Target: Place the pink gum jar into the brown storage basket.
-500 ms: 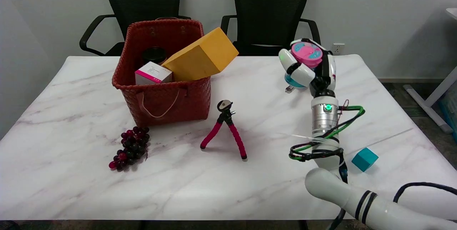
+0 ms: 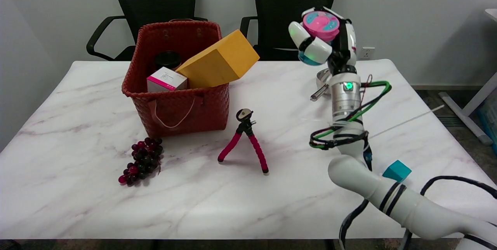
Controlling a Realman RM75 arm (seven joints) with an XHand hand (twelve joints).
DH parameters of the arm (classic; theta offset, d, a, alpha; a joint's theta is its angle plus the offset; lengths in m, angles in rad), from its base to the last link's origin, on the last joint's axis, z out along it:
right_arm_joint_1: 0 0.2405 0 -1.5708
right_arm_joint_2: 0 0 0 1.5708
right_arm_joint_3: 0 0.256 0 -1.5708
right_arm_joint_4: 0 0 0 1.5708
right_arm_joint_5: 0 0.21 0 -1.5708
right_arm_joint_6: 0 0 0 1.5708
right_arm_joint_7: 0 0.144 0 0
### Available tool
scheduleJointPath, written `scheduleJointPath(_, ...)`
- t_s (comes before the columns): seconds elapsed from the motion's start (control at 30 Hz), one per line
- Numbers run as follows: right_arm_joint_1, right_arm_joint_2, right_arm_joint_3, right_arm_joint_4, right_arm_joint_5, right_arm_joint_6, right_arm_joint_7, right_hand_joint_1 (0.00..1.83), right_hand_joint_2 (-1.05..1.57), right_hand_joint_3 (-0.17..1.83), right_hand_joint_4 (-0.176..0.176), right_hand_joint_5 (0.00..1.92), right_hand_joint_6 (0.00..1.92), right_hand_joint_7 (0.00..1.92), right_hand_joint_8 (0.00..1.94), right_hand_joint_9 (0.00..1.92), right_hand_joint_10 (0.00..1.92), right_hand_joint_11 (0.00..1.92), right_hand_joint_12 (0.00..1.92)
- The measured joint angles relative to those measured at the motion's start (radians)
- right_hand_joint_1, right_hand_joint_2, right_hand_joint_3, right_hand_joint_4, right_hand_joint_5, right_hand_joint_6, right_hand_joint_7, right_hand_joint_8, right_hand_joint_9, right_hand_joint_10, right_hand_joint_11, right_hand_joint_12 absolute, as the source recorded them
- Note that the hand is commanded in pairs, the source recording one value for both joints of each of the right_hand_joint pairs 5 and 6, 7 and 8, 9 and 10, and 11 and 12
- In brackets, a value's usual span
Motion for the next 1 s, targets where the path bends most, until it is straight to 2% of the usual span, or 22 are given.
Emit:
scheduleJointPath(0.57, 0.226, 0.003, 0.057, 0.031, -0.031, -0.266, -0.065, 1.24, 1.14, 0.98, 0.0, 1.22, 1.22, 1.37, 1.37, 1.29, 1.29, 1.15, 1.15)
scheduleJointPath(1.0, 0.45, -0.029, 0.065, -0.035, -0.039, -0.495, -0.123, 1.3, 0.86, 1.17, 0.0, 1.1, 1.1, 1.32, 1.32, 1.24, 1.24, 1.05, 1.05)
